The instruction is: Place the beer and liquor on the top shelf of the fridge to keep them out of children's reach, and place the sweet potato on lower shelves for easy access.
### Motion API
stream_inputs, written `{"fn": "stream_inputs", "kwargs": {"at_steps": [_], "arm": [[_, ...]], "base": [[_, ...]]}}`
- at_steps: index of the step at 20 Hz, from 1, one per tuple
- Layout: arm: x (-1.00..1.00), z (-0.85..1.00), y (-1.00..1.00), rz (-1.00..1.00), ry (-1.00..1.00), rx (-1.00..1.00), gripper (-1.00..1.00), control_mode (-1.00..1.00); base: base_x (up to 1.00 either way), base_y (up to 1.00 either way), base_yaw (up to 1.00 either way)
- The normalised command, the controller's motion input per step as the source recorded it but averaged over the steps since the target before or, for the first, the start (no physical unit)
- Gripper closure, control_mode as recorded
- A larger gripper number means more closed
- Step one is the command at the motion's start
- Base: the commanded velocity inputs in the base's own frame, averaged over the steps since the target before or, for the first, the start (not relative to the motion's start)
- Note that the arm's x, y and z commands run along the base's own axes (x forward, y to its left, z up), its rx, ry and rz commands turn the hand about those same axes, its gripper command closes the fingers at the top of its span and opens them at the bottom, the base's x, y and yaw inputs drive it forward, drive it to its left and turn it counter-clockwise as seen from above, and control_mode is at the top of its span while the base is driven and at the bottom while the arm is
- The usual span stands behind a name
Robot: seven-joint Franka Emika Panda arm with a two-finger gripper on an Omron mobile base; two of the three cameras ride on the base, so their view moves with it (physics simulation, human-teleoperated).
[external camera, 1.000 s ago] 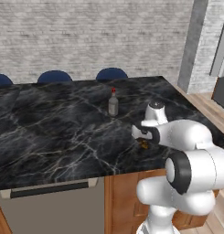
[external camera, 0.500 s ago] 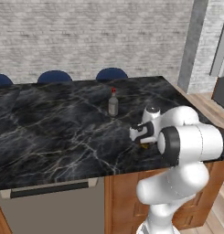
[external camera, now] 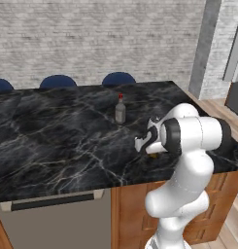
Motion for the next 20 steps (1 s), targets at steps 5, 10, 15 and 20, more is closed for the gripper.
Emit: {"fn": "stream_inputs", "kwargs": {"at_steps": [5,10,15,20], "arm": [[0.21,-0.33,0.0,0.01,0.0,0.0,1.0,-1.0],[0.0,-0.01,0.0,0.0,0.0,0.0,1.0,-1.0],[-0.14,-0.04,-0.08,0.09,-0.06,0.03,1.0,-1.0],[-0.51,0.42,-0.1,0.22,-0.37,0.1,1.0,-1.0]], "base": [[0.0,0.0,0.0],[0.0,0.0,0.0],[0.0,0.0,0.0],[0.0,0.0,0.0]]}}
